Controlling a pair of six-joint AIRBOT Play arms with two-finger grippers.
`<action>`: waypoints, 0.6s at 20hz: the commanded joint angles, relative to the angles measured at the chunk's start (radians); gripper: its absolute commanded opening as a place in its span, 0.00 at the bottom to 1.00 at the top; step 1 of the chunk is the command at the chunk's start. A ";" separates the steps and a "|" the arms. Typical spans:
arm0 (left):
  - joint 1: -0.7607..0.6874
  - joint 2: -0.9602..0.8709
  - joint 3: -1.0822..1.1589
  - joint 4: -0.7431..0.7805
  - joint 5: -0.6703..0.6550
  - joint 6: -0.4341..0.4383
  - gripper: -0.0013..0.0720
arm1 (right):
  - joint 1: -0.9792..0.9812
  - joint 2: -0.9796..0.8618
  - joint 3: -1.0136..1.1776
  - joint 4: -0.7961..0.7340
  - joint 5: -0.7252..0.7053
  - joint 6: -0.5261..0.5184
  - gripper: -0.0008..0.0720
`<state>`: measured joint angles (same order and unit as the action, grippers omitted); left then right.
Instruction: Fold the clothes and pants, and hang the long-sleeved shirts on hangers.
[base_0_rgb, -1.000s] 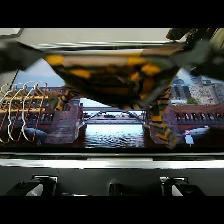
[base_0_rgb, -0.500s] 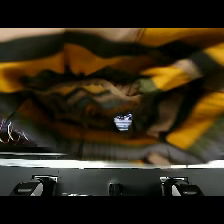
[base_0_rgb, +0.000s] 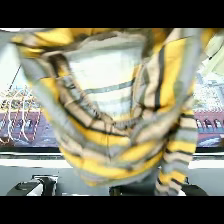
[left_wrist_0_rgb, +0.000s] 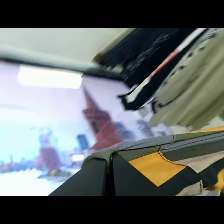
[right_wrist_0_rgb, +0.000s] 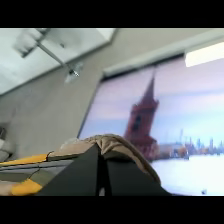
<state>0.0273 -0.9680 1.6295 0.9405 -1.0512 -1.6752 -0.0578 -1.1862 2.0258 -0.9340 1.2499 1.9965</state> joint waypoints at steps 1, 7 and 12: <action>-0.042 -0.290 -0.029 0.106 0.119 -0.002 0.06 | -0.001 -0.304 -0.005 -0.040 -0.014 0.050 0.05; -0.101 -0.732 -0.028 0.026 0.301 -0.002 0.06 | 0.001 -0.770 -0.005 0.044 -0.197 -0.015 0.16; -0.095 -0.806 -0.028 -0.078 0.240 -0.002 0.79 | -0.007 -0.816 -0.005 0.137 -0.141 -0.206 0.60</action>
<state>-0.0700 -1.7222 1.6009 0.9184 -0.7975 -1.6783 -0.0601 -1.9663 2.0212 -0.8631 1.0794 1.9079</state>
